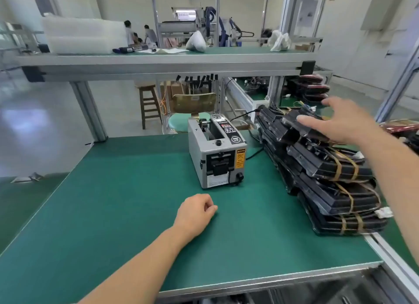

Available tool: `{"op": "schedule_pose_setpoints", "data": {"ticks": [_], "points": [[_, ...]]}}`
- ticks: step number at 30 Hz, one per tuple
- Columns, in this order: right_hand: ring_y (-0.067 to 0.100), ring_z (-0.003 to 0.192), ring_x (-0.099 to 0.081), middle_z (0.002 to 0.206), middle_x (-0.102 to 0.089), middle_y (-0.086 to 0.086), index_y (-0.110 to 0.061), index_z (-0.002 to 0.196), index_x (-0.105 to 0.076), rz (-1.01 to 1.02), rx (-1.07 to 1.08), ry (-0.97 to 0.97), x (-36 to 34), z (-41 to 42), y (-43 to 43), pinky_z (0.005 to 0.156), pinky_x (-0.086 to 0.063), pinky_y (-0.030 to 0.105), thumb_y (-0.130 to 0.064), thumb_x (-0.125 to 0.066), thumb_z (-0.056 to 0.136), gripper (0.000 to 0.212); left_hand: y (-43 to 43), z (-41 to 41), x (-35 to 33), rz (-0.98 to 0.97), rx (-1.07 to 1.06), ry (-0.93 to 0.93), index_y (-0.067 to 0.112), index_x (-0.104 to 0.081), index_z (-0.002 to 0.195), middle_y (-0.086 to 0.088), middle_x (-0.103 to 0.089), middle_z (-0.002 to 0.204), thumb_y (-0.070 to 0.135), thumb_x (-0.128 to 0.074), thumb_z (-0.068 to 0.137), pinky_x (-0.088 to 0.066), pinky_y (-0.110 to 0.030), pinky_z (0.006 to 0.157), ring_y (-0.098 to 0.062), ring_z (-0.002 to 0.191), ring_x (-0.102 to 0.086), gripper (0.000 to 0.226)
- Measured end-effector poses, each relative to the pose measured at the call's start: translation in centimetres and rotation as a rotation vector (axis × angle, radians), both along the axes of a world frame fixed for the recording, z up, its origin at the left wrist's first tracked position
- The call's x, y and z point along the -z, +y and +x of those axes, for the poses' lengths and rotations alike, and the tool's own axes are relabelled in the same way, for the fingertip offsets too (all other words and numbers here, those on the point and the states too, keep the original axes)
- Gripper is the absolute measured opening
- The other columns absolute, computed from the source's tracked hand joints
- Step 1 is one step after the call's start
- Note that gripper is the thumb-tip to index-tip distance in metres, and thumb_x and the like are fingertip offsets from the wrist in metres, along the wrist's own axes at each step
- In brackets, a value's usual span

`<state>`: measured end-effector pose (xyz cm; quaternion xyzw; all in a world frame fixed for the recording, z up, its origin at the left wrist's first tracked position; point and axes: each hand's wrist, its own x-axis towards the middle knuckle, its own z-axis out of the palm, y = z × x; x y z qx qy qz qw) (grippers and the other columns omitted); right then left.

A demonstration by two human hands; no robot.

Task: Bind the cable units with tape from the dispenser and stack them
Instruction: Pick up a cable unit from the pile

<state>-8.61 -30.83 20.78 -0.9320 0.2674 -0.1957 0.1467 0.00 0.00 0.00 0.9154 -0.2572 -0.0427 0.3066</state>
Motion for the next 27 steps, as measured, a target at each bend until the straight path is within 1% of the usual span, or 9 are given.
{"op": "schedule_pose_setpoints", "data": {"ticks": [2,4,7,10,13,17,20,23,27], "points": [[0.036,0.137,-0.040,0.153,-0.039,0.012,-0.018,0.150,-0.032,-0.053,-0.010,0.158,0.3,0.7,0.4,0.108,-0.037,0.056,-0.083,-0.058,0.068,0.108,-0.2,0.3,0.2,0.028,-0.018,-0.010,0.027,-0.055,0.075,0.014,-0.054,0.073,0.033,-0.060,0.090,-0.044,-0.028,0.069,-0.012,0.075,-0.053,0.018],[0.038,0.131,-0.046,0.148,-0.045,0.013,-0.017,0.149,-0.030,-0.090,-0.011,0.226,1.1,1.3,0.6,0.103,-0.043,0.055,-0.076,-0.066,0.069,0.106,-0.3,0.5,0.4,0.064,-0.015,-0.010,0.030,-0.052,0.073,0.014,-0.052,0.071,0.036,-0.060,0.090,-0.039,-0.026,0.066,-0.009,0.074,-0.051,0.020],[0.041,0.117,-0.054,0.134,-0.055,0.018,-0.014,0.143,-0.035,-0.177,0.017,0.154,2.3,2.3,0.5,0.092,-0.050,0.052,-0.058,-0.075,0.074,0.091,-0.3,0.9,0.5,0.074,-0.008,-0.015,0.031,-0.050,0.072,0.015,-0.051,0.070,0.039,-0.059,0.090,-0.036,-0.025,0.064,-0.007,0.073,-0.049,0.021],[0.044,0.119,-0.047,0.133,-0.048,0.025,-0.013,0.147,-0.030,-0.244,0.048,0.088,3.3,3.1,0.6,0.093,-0.045,0.051,-0.041,-0.077,0.076,0.089,-0.3,0.9,0.7,0.078,-0.005,-0.025,0.032,-0.047,0.071,0.014,-0.051,0.070,0.039,-0.059,0.089,-0.035,-0.026,0.063,-0.006,0.072,-0.048,0.023],[0.046,0.114,-0.044,0.125,-0.047,0.029,-0.011,0.144,-0.032,-0.300,0.086,0.031,3.9,3.4,0.7,0.093,-0.041,0.051,-0.030,-0.075,0.076,0.083,-0.3,0.8,0.7,0.076,-0.002,-0.020,0.033,-0.043,0.067,0.014,-0.050,0.070,0.039,-0.060,0.088,-0.035,-0.026,0.063,-0.004,0.070,-0.047,0.027],[0.043,0.110,-0.041,0.121,-0.046,0.028,-0.012,0.145,-0.029,-0.326,0.090,-0.059,4.6,3.1,0.5,0.093,-0.039,0.051,-0.013,-0.071,0.079,0.078,-0.3,0.9,0.5,0.075,-0.016,0.014,0.034,-0.044,0.067,0.014,-0.051,0.069,0.040,-0.060,0.087,-0.035,-0.024,0.061,-0.002,0.068,-0.047,0.027],[0.040,0.107,-0.039,0.118,-0.046,0.025,-0.011,0.146,-0.028,-0.332,0.005,-0.158,4.9,2.8,1.0,0.093,-0.037,0.050,-0.001,-0.067,0.079,0.078,-0.3,1.1,0.3,0.051,-0.019,0.076,0.033,-0.049,0.068,0.014,-0.054,0.068,0.041,-0.061,0.088,-0.038,-0.023,0.062,-0.001,0.065,-0.048,0.024],[0.037,0.105,-0.038,0.117,-0.047,0.023,-0.008,0.147,-0.032,-0.382,-0.106,-0.256,5.0,2.6,2.1,0.094,-0.034,0.047,0.006,-0.066,0.076,0.080,0.1,1.4,-0.1,-0.065,-0.009,0.209,0.030,-0.058,0.072,0.012,-0.060,0.069,0.040,-0.061,0.090,-0.042,-0.020,0.061,-0.003,0.062,-0.053,0.021],[0.035,0.112,-0.037,0.124,-0.048,0.021,-0.006,0.146,-0.036,-0.447,-0.283,-0.436,4.7,2.0,4.4,0.103,-0.035,0.051,0.009,-0.066,0.073,0.081,0.5,1.2,-1.5,-0.420,-0.012,0.506,0.012,-0.066,0.081,-0.001,-0.065,0.071,0.035,-0.054,0.098,-0.050,-0.023,0.060,-0.009,0.059,-0.060,0.031]]}}
